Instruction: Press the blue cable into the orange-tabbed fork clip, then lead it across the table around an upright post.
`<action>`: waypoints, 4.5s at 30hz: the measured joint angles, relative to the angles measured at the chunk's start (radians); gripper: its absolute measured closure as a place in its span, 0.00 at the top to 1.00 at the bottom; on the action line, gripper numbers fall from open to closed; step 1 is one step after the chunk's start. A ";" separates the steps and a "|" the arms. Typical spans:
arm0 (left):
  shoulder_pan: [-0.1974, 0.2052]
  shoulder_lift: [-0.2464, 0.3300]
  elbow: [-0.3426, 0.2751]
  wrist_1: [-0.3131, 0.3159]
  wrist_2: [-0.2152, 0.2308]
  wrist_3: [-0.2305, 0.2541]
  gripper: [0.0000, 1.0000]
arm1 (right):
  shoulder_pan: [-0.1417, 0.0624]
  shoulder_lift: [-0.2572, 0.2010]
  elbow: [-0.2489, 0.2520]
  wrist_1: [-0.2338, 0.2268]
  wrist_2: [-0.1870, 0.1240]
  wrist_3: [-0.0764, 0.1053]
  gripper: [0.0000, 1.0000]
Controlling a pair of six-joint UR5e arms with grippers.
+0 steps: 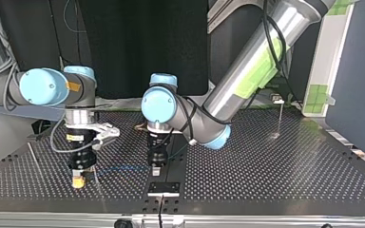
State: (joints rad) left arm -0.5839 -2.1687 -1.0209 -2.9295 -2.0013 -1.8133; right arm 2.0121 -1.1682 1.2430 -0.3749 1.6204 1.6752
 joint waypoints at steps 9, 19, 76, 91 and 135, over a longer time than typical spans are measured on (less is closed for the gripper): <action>0.008 -0.011 0.039 -0.025 0.059 -0.042 0.00 | -0.024 -0.004 0.000 0.027 0.019 0.001 0.00; -0.002 -0.058 0.115 -0.080 0.076 -0.056 0.00 | -0.054 -0.004 0.000 0.042 0.034 0.000 0.00; -0.033 -0.156 0.160 -0.156 0.098 -0.101 0.00 | -0.129 0.002 0.177 0.061 0.070 0.004 0.00; -0.033 -0.156 0.159 -0.159 0.095 -0.100 0.08 | -0.129 0.059 0.193 0.050 0.063 0.000 0.00; -0.025 -0.155 0.160 -0.330 0.127 -0.045 0.99 | -0.154 0.134 0.197 -0.008 0.061 -0.007 0.00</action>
State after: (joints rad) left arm -0.6093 -2.3236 -0.8604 -3.2593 -1.8742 -1.8579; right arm 1.8577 -1.0344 1.4398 -0.3827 1.6813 1.6678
